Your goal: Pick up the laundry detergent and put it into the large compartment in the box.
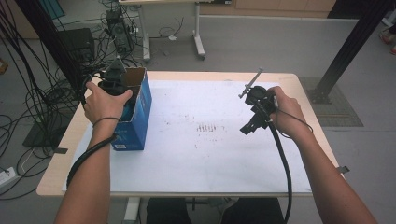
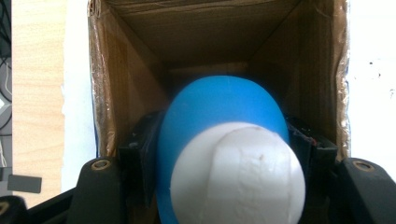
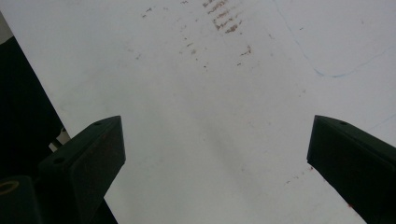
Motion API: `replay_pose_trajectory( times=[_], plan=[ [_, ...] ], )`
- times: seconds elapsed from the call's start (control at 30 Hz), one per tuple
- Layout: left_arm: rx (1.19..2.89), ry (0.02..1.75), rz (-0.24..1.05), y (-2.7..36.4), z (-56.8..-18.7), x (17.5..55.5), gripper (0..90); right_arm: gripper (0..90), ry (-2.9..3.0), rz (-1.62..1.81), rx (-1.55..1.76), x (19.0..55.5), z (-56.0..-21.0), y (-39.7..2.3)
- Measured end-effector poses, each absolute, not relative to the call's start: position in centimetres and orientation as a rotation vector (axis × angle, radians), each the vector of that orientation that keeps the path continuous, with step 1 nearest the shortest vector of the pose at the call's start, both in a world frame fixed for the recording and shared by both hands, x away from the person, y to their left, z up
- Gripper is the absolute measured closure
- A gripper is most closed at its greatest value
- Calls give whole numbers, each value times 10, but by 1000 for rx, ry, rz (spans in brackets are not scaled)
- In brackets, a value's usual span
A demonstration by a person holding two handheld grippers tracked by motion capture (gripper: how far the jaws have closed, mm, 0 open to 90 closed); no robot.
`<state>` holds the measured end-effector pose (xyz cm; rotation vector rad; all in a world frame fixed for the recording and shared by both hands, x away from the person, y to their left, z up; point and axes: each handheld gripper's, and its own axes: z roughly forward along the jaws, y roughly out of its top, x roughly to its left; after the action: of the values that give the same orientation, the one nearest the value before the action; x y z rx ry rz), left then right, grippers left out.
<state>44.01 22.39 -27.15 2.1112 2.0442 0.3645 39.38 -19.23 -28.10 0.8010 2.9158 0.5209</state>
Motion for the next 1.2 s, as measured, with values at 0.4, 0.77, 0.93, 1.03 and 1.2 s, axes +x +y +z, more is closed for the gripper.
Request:
replay_pose_trajectory(
  times=[0.4,0.77,0.93,1.03,1.2],
  plan=[
    [2104,2050,361,225,-271,440,375,41,2918,521,802,394,-281,-192],
    [2092,2055,362,226,-272,439,375,41,2914,521,800,393,-281,-192],
    [2087,2054,362,226,-272,439,375,41,2913,520,801,393,-281,-192],
    [2089,2055,364,226,-271,438,375,40,2912,520,801,393,-280,-192],
    [2086,2058,361,227,-271,438,375,41,2911,515,798,393,-280,-191]
  ],
)
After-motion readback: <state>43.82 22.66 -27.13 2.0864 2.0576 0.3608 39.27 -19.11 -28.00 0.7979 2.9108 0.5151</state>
